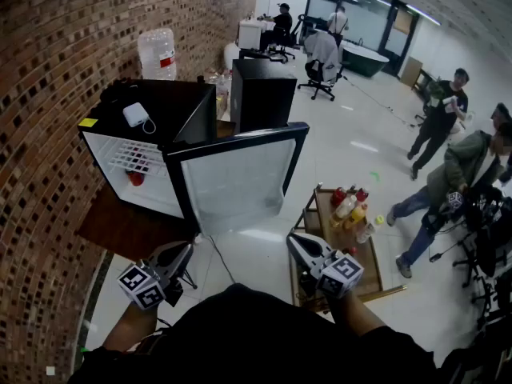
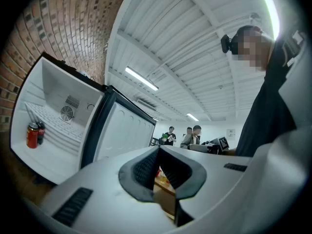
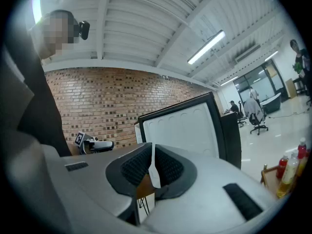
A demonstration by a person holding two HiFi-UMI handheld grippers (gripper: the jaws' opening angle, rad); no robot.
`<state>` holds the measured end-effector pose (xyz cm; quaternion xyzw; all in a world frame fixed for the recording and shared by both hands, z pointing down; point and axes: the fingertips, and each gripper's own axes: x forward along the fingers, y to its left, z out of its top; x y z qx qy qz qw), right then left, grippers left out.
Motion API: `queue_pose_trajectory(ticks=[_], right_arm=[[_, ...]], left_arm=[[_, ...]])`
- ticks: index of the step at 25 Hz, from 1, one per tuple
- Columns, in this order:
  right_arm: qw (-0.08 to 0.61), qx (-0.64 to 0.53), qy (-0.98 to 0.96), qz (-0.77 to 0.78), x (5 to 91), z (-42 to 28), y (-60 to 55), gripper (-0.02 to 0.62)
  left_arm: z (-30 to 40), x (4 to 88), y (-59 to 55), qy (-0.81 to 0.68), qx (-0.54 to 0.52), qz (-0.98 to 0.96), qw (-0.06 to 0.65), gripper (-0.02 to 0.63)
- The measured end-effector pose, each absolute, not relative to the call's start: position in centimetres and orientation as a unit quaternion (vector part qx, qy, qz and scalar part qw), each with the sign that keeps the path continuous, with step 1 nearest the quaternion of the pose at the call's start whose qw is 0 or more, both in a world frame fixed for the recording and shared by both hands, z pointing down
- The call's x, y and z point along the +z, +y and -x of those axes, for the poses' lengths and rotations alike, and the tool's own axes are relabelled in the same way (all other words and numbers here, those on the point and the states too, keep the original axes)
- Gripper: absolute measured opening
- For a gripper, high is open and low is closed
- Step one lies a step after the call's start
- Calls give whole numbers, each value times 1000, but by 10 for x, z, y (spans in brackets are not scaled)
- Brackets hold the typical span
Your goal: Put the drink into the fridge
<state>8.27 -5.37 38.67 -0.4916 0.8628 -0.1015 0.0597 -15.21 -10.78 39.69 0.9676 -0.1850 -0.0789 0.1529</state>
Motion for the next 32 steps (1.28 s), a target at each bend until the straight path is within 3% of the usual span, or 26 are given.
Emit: queue_pose_trajectory(ticks=[14, 32], right_arm=[[62, -101, 832, 541, 400, -131, -31, 37], [68, -89, 752, 650, 421, -265, 47, 38]], left_arm=[[86, 408, -110, -128, -60, -978, 154, 2], [-88, 440, -85, -8, 5, -990, 141, 2]])
